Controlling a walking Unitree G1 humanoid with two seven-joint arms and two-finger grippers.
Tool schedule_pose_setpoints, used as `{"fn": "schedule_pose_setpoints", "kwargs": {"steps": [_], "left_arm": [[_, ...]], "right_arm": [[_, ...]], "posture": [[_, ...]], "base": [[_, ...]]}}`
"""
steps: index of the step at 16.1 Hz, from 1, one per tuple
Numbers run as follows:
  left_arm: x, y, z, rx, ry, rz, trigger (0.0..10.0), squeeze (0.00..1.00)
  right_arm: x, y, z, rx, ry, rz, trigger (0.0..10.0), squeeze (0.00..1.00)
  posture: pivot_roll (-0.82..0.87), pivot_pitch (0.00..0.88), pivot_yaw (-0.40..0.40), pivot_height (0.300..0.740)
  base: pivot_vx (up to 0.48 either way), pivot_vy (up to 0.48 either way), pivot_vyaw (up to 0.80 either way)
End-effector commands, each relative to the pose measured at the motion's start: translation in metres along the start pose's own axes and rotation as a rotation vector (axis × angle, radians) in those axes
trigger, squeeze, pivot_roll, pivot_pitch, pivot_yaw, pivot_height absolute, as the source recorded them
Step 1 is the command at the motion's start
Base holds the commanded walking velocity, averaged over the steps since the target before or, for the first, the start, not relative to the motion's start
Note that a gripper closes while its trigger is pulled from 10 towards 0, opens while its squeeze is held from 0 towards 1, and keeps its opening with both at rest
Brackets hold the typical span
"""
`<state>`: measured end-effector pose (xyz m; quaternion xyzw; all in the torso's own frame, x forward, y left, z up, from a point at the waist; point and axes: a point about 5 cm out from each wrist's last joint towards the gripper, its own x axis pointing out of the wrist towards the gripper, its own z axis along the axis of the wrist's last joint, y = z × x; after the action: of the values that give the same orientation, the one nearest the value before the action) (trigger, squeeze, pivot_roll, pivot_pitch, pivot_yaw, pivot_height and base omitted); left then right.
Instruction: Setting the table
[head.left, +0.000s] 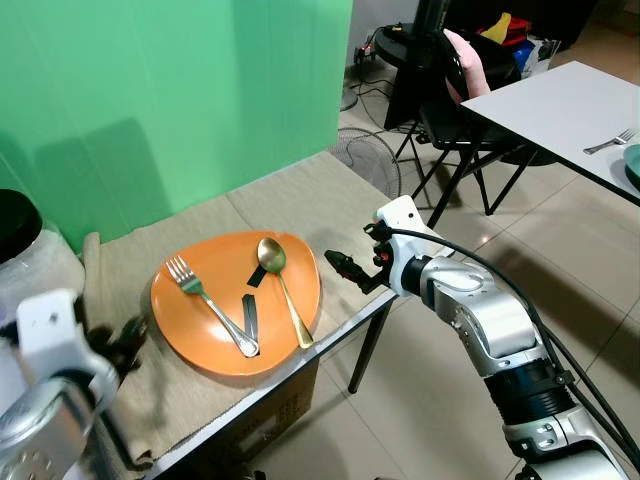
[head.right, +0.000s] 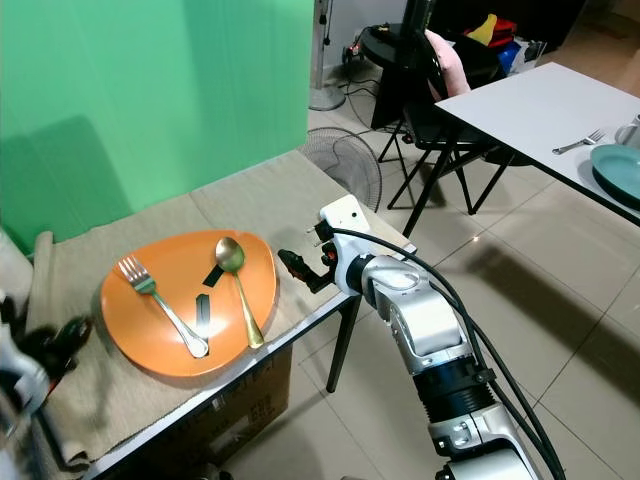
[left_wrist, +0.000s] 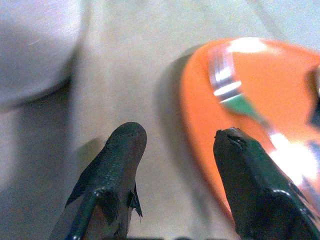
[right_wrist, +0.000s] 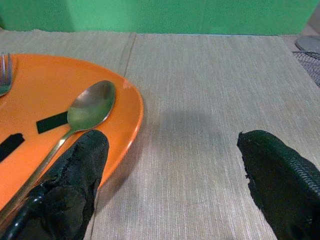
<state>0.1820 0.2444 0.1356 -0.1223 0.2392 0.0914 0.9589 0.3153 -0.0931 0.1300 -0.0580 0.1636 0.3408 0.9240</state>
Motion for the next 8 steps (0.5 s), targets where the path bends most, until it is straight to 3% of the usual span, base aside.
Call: {"fn": "schedule_pose_setpoints", "kwargs": {"steps": [1,2,6,8], "left_arm": [[-0.0008,-0.0004,0.001,-0.007,-0.009,-0.008,10.0,0.0],[0.0017,0.0025,0.001,-0.001,-0.001,0.005,10.0,1.0],[0.0029,0.0031,0.0058,-0.076,-0.035,-0.042,10.0,1.0],[0.0077,0.0079,-0.0004,-0.17,-0.015,-0.051,10.0,1.0]], "right_arm": [[-0.0003,-0.0011,0.0024,-0.022,-0.005,-0.001,10.0,0.0],[0.0008,0.0019,0.0031,-0.024,-0.009,0.01,10.0,0.0],[0.0027,0.0028,0.0025,-0.025,-0.005,0.018,10.0,0.0],[0.0059,0.0066,0.002,-0.017,-0.006,0.036,10.0,0.0]], "posture": [[-0.02,0.0,-0.039,0.74],[-0.02,0.0,-0.041,0.74],[-0.02,0.0,-0.049,0.74],[-0.03,0.0,-0.045,0.74]], "base": [[0.0,0.0,0.0],[0.0,0.0,0.0],[0.0,0.0,0.0],[0.0,0.0,0.0]]}}
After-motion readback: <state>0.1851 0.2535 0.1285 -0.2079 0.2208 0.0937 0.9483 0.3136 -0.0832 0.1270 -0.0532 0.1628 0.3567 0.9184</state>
